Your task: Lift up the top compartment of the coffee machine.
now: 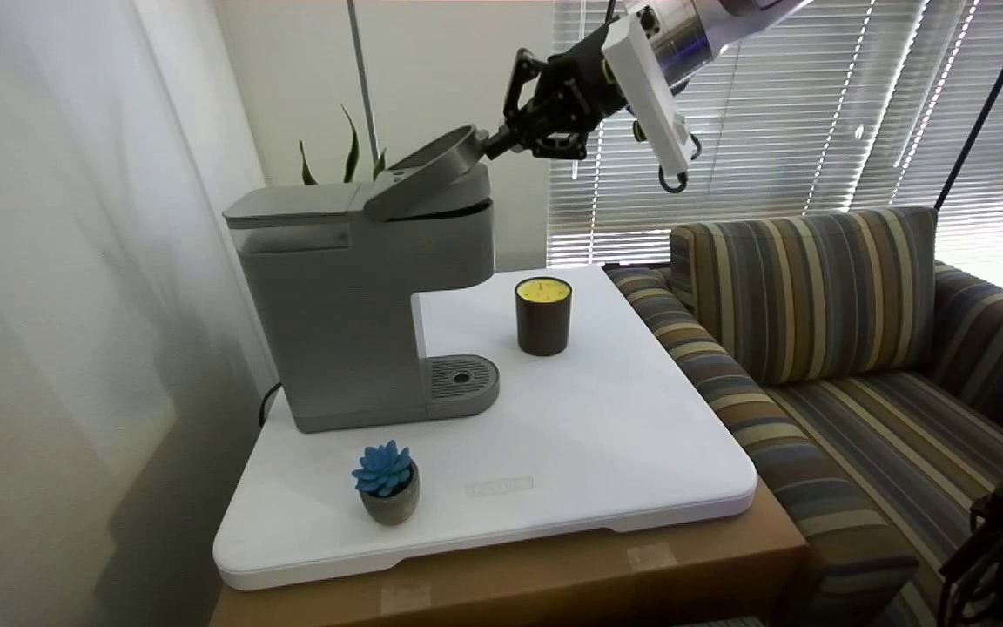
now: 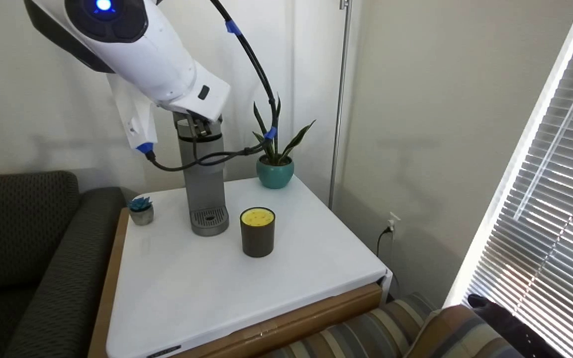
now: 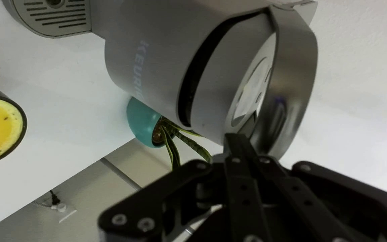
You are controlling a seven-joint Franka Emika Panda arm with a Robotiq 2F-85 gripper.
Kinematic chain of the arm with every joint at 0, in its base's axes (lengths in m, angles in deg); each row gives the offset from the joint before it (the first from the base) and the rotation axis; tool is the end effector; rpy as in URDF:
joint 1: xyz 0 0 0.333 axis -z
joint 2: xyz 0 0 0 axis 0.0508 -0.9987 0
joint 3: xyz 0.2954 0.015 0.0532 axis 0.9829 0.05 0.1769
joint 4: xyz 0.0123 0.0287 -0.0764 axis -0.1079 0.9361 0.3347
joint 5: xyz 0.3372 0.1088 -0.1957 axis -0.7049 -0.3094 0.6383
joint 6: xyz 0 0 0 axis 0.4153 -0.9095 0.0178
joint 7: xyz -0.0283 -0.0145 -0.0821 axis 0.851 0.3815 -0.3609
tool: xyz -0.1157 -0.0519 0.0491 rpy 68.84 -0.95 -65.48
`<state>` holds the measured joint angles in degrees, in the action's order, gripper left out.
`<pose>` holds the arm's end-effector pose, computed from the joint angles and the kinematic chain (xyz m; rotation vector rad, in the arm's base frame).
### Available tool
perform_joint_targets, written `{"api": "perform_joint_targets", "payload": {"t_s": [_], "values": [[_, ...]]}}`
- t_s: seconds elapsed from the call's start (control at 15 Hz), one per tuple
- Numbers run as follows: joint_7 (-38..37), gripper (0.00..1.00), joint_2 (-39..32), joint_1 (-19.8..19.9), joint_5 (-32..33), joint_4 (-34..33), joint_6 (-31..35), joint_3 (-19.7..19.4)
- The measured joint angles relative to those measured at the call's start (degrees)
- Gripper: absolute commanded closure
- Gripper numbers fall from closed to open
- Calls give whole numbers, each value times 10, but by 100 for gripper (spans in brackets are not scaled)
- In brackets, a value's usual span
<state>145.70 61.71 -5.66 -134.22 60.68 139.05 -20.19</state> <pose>0.6303 0.0630 0.2744 -2.1564 0.6425 -0.7846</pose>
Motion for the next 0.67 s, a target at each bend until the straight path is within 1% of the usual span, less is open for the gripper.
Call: {"api": "perform_joint_targets", "payload": {"t_s": [0.4, 0.67], "values": [[1, 100, 13, -2, -41, 0, -3, 0], [1, 100, 28, -3, -50, 0, -5, 0]]}}
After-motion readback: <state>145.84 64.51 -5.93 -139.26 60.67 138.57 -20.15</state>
